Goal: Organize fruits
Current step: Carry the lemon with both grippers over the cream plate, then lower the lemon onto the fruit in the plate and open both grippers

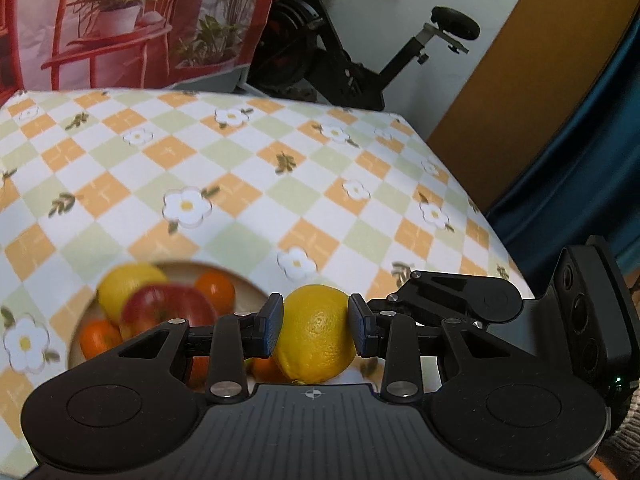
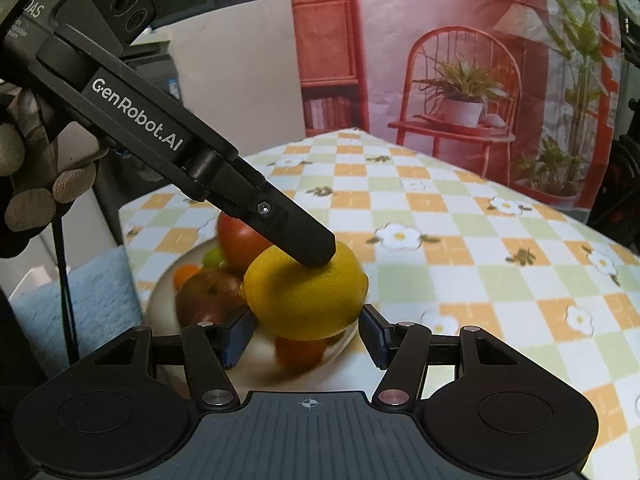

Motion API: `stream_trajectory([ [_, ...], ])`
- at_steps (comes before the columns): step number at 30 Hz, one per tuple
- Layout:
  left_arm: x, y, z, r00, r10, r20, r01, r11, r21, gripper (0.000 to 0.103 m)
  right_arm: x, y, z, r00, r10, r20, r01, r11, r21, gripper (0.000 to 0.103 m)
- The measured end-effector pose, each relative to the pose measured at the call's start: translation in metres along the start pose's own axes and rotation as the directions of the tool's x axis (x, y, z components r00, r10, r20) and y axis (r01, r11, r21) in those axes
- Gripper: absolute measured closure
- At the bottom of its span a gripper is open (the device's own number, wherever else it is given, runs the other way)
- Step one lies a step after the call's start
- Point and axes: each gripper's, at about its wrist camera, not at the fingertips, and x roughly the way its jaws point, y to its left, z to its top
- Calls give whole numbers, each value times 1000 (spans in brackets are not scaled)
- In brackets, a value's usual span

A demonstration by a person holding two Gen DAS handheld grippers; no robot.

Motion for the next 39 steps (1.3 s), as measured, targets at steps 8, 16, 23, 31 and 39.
stream_trajectory([
  [8, -2, -1, -16, 1000, 14, -21, -14, 1000, 2, 65, -1, 15, -11, 999, 23, -31, -24, 1000, -18, 49],
  [16, 4, 6, -16, 999, 16, -41, -16, 1000, -14, 66, 8, 15, -10, 997, 48, -64, -49, 998, -26, 49],
  [23, 6, 8, -19, 999, 17, -50, -18, 1000, -20, 66, 11, 17, -11, 995, 56, -83, -59, 998, -30, 49],
  [31, 8, 9, -19, 998, 25, -54, -26, 999, -25, 66, 15, 16, -10, 993, 63, -96, -66, 997, -28, 49],
  [39, 6, 14, -19, 999, 37, -40, -38, 999, -37, 66, 22, 15, -4, 993, 54, -107, -60, 997, -50, 49],
])
